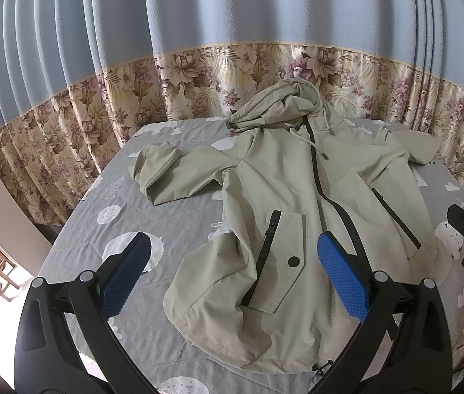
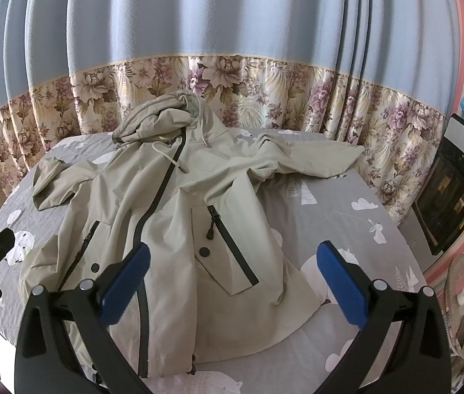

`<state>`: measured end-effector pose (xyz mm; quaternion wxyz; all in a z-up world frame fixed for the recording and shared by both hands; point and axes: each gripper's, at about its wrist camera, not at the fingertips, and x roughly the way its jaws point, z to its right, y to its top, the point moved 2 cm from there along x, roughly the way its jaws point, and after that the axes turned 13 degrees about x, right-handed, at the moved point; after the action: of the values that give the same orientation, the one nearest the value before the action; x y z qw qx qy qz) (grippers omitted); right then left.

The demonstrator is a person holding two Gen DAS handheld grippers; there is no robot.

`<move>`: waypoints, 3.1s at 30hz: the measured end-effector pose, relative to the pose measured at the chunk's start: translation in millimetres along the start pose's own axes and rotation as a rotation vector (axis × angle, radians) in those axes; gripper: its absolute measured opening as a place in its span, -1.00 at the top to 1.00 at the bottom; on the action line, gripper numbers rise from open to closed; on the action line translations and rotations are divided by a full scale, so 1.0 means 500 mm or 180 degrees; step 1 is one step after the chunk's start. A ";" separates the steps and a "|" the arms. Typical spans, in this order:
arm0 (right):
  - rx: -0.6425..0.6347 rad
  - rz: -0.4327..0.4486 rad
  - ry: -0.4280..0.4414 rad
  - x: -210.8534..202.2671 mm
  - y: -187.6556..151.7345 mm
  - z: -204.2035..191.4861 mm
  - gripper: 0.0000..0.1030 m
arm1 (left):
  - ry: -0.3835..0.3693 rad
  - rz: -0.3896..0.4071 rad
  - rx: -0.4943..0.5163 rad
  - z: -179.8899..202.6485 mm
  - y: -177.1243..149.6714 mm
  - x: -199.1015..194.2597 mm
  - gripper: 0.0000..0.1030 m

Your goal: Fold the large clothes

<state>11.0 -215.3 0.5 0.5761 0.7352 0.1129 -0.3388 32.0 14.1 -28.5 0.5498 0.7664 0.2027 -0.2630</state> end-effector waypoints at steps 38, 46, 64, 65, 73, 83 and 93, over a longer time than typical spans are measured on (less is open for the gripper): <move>-0.0174 -0.0013 0.0139 0.109 0.060 -0.006 -0.97 | -0.0069 -0.0258 -0.0049 -0.091 0.044 0.161 -0.94; -0.0065 0.0002 -0.0011 0.165 0.125 0.031 -0.97 | -0.0003 -0.0428 -0.0231 -0.183 0.082 0.271 -0.94; -0.0990 0.0075 -0.0236 0.333 0.247 -0.023 -0.95 | 0.0025 -0.1045 0.0078 -0.299 0.131 0.610 -0.68; -0.1038 0.0067 -0.0226 0.338 0.248 -0.030 -0.95 | 0.0076 -0.1076 0.0095 -0.307 0.129 0.621 -0.48; -0.1103 0.0073 -0.0221 0.351 0.240 -0.053 -0.95 | 0.0529 -0.1029 -0.0196 -0.431 0.130 0.647 0.91; -0.0966 0.0122 -0.0306 0.354 0.260 -0.012 -0.95 | 0.1172 -0.1082 -0.0538 -0.632 0.117 0.631 0.90; -0.0741 -0.0054 -0.0354 0.409 0.275 0.052 -0.95 | 0.0459 -0.0062 -0.0376 -0.435 0.278 0.488 0.90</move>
<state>230.0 -327.9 -24.7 0.6601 0.6424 0.1255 -0.3686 344.9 182.6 -23.3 0.5754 0.7477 0.2643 -0.2001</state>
